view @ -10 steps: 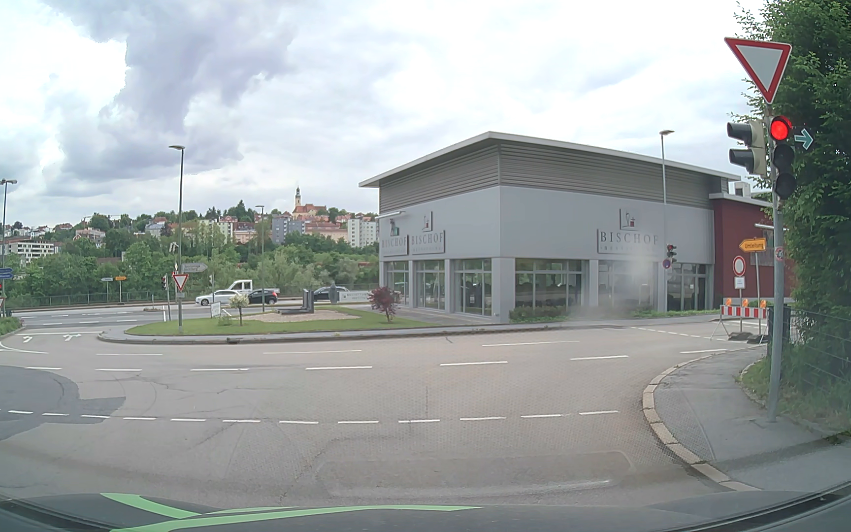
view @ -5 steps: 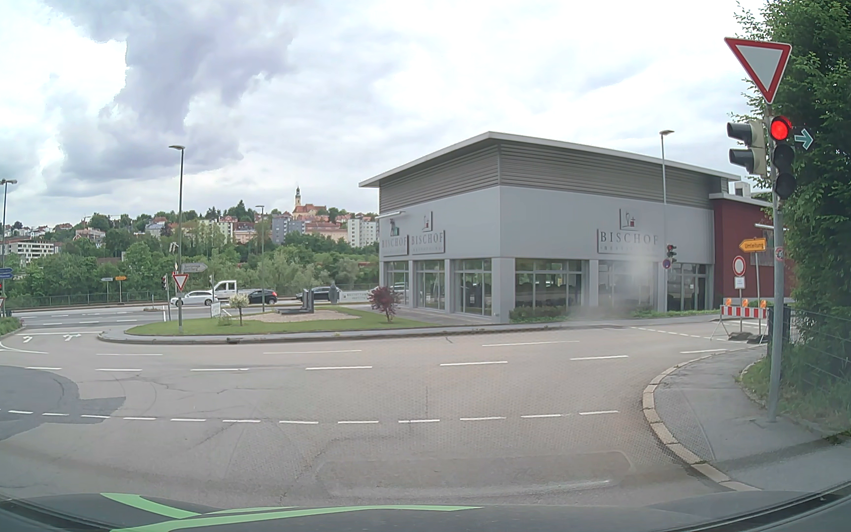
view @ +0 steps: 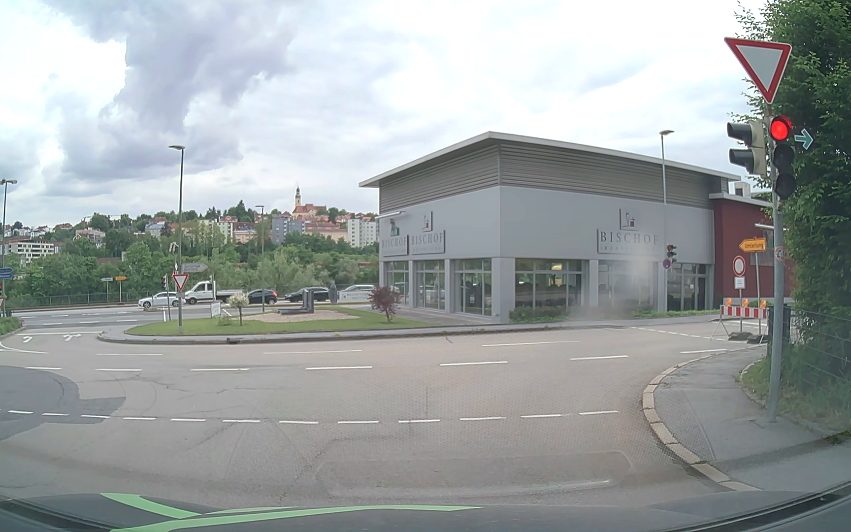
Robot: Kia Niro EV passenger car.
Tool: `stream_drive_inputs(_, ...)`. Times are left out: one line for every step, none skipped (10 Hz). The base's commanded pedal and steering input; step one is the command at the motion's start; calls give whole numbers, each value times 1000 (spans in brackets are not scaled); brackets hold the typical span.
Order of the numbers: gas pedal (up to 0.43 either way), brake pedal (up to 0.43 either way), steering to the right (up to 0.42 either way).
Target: Follow the waypoints while adhering to traffic rules and regulations
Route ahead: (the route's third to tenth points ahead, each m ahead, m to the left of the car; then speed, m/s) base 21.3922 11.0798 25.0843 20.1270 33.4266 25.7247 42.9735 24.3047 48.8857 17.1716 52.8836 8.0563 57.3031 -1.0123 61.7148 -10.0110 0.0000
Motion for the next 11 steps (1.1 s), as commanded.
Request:
stream_drive_inputs(0,360,0)
stream_drive_inputs(0,354,0)
stream_drive_inputs(0,354,0)
stream_drive_inputs(0,354,0)
stream_drive_inputs(0,360,0)
stream_drive_inputs(0,354,0)
stream_drive_inputs(0,360,0)
stream_drive_inputs(0,360,0)
stream_drive_inputs(0,360,0)
stream_drive_inputs(0,360,0)
stream_drive_inputs(0,360,0)
